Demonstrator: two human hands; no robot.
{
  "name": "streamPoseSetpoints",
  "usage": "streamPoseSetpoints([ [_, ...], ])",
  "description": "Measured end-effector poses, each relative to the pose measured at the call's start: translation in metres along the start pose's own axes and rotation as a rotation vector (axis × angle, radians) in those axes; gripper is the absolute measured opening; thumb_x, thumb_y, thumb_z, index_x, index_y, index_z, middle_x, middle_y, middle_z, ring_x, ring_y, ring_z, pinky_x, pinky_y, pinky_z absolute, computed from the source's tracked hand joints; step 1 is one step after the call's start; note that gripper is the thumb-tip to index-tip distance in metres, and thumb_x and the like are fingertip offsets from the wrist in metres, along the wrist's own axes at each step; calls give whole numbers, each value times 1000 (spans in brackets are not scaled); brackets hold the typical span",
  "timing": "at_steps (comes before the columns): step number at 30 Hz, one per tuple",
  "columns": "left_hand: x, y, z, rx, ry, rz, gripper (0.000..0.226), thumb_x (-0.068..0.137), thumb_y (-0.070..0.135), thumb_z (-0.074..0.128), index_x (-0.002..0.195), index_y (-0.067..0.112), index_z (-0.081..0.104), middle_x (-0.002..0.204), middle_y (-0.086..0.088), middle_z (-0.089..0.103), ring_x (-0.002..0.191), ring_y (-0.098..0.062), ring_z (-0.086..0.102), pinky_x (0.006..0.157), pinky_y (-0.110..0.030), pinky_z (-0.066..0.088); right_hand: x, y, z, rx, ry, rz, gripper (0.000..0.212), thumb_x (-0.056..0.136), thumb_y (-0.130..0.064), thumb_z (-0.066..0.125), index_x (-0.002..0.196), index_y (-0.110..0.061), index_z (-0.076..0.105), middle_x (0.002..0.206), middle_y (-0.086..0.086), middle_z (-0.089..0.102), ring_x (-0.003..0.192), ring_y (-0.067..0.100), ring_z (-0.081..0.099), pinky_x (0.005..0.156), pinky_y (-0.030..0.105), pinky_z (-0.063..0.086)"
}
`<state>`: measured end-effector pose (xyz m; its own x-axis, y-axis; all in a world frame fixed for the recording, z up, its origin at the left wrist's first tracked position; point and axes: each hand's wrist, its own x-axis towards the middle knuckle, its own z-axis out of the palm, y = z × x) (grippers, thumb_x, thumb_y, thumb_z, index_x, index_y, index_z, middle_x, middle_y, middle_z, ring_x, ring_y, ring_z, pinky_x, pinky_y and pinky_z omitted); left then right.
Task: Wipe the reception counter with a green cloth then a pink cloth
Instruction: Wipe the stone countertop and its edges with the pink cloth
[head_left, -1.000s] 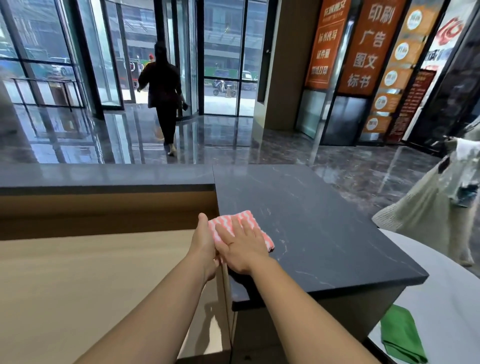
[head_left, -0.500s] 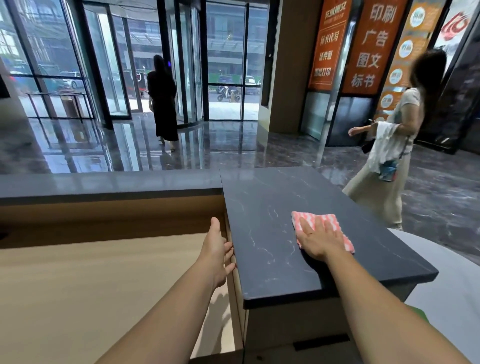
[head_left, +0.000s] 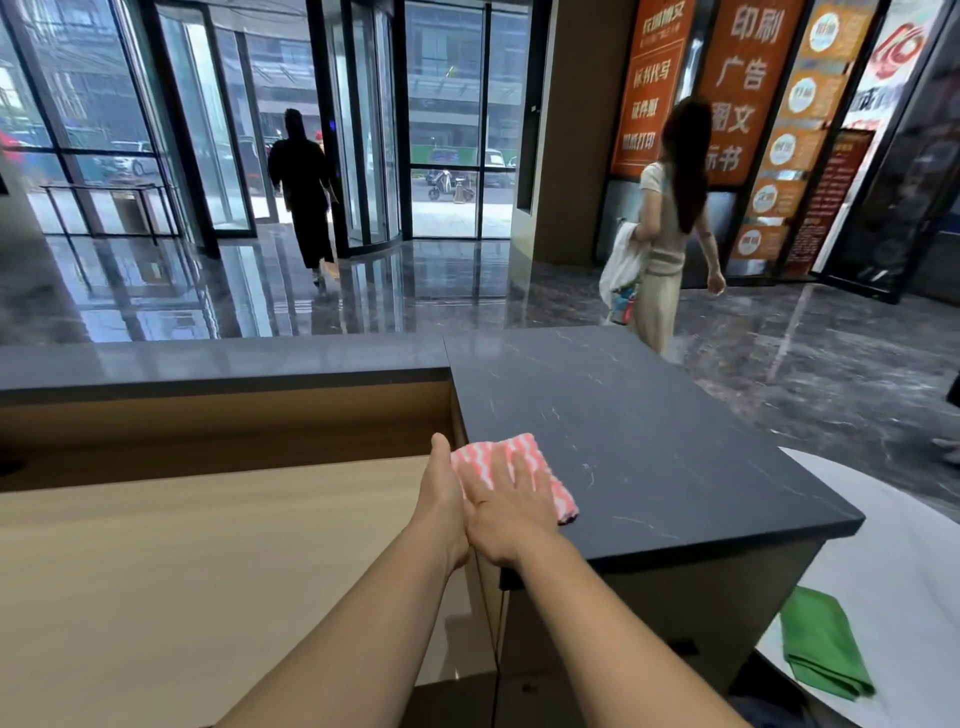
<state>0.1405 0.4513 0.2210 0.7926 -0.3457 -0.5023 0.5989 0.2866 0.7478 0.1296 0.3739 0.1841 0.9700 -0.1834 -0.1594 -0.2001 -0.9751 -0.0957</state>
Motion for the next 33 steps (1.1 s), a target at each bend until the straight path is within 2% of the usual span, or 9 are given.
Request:
streamPoseSetpoints([
  [2,-3,-1,-1,-7,-4,-13,81,91,70,22,145,11,39,143,-14,48,129,-32,47,108,-43,39,-3,-1,2,-13,16,-51,54,104,-51,13,154,-43,-4,162,4,-17,147,30,-21,117,49,-13],
  [5,-9,0,-4,77,59,2,80,92,70,20,140,11,46,133,-15,57,119,-31,56,86,-41,52,-7,17,-1,12,41,-115,52,104,-49,12,153,-45,-4,163,1,-14,149,25,-18,118,45,-11],
  [8,-15,2,2,78,60,16,78,95,64,24,141,3,41,137,-15,53,123,-29,53,100,-41,46,-3,49,-5,5,37,-71,53,104,-47,11,153,-43,-8,163,2,-12,149,25,-16,118,43,-10],
  [11,-19,1,9,105,55,30,76,96,63,25,141,3,41,141,-15,49,128,-27,48,107,-40,41,2,95,-11,-6,45,56,53,104,-47,11,153,-41,-6,164,3,-9,150,24,-12,119,44,-7],
  [16,-12,-3,1,143,77,1,81,92,68,26,144,7,39,146,-9,44,134,-23,42,111,-48,35,1,172,-20,8,37,275,55,102,-50,13,154,-43,-3,164,4,-5,151,24,-8,120,46,-4],
  [19,-11,-2,-4,149,70,-25,82,91,69,26,143,8,41,146,-9,45,133,-25,43,109,-52,36,-5,185,-26,42,25,370,54,101,-50,11,153,-44,-4,164,4,-6,150,25,-9,120,48,-5],
  [23,-13,-2,-7,148,63,-31,81,91,69,26,143,8,40,147,-9,44,134,-25,43,108,-52,36,-16,150,-22,104,34,399,55,102,-45,13,154,-43,-6,163,7,-12,149,29,-15,118,48,-12],
  [30,-10,-4,-12,131,60,-52,82,92,69,24,142,6,41,144,-10,47,131,-27,46,108,-50,36,-45,28,4,15,90,144,61,106,-34,25,155,-34,-11,162,10,-17,147,36,-20,117,52,-12],
  [33,-10,-4,-15,122,25,-81,84,91,71,22,138,7,48,139,-6,54,128,-28,50,104,-39,39,-48,-5,14,-23,94,52,59,106,-37,23,154,-35,-11,162,9,-19,145,36,-24,118,52,-13],
])
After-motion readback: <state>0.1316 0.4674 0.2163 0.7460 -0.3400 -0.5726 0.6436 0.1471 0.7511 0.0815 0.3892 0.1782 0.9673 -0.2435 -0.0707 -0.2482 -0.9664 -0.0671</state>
